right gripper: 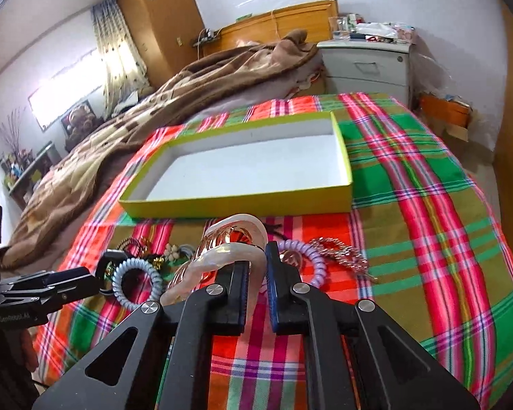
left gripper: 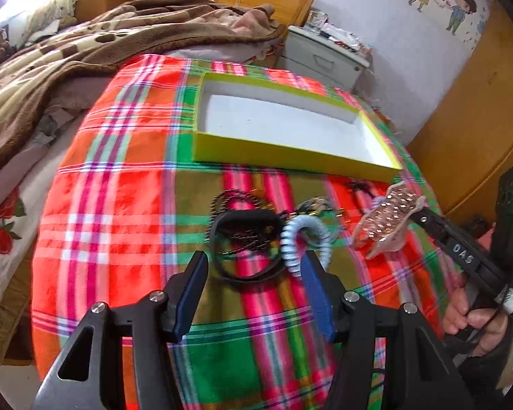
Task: Organize jewelry
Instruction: 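Grasp the clear claw clip with the right tool while the left tool grasps the light blue coil hair tie, then carry both items into the yellow box lid and open both tools, then lift both open tools out of the box lid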
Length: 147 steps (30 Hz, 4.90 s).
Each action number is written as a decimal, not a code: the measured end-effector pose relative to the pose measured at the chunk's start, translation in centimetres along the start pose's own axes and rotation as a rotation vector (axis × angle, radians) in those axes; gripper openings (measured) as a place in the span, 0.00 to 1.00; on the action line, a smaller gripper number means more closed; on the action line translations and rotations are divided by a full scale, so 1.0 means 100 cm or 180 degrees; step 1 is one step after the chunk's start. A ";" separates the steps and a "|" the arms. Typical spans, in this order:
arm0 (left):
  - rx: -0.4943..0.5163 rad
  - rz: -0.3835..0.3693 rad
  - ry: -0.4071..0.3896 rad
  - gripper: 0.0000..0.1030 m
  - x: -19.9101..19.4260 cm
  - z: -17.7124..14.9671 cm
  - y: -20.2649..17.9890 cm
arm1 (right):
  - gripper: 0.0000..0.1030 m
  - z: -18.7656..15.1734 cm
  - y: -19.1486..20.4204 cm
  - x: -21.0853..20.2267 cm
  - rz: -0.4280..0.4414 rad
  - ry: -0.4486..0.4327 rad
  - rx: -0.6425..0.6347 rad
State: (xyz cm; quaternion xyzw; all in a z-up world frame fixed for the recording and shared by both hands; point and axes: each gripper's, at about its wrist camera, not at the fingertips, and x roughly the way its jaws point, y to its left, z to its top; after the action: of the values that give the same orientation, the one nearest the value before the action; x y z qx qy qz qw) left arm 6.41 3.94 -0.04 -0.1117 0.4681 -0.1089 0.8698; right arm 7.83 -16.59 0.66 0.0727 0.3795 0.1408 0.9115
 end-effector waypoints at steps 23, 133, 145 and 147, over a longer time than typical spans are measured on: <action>0.0523 0.0537 0.0185 0.27 0.034 0.012 -0.040 | 0.09 -0.001 -0.010 -0.022 0.0034 -0.0135 0.0071; -0.0075 0.0241 0.0100 0.27 0.101 0.163 0.029 | 0.44 0.181 -0.039 0.132 -0.0287 0.1151 -0.0263; -0.0103 0.0339 0.0074 0.35 0.087 0.144 0.032 | 0.45 0.146 -0.003 0.137 -0.0481 0.1004 -0.0658; -0.0109 0.0301 0.0067 0.35 0.082 0.139 0.032 | 0.45 0.145 -0.010 0.135 -0.0551 0.1033 -0.0647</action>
State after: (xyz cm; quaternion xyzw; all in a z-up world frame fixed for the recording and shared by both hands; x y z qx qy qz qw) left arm 22.69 5.90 0.00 -0.1032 0.4838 -0.0608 0.8670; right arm 27.43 -13.69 1.57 -0.0762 0.5100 0.1094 0.8498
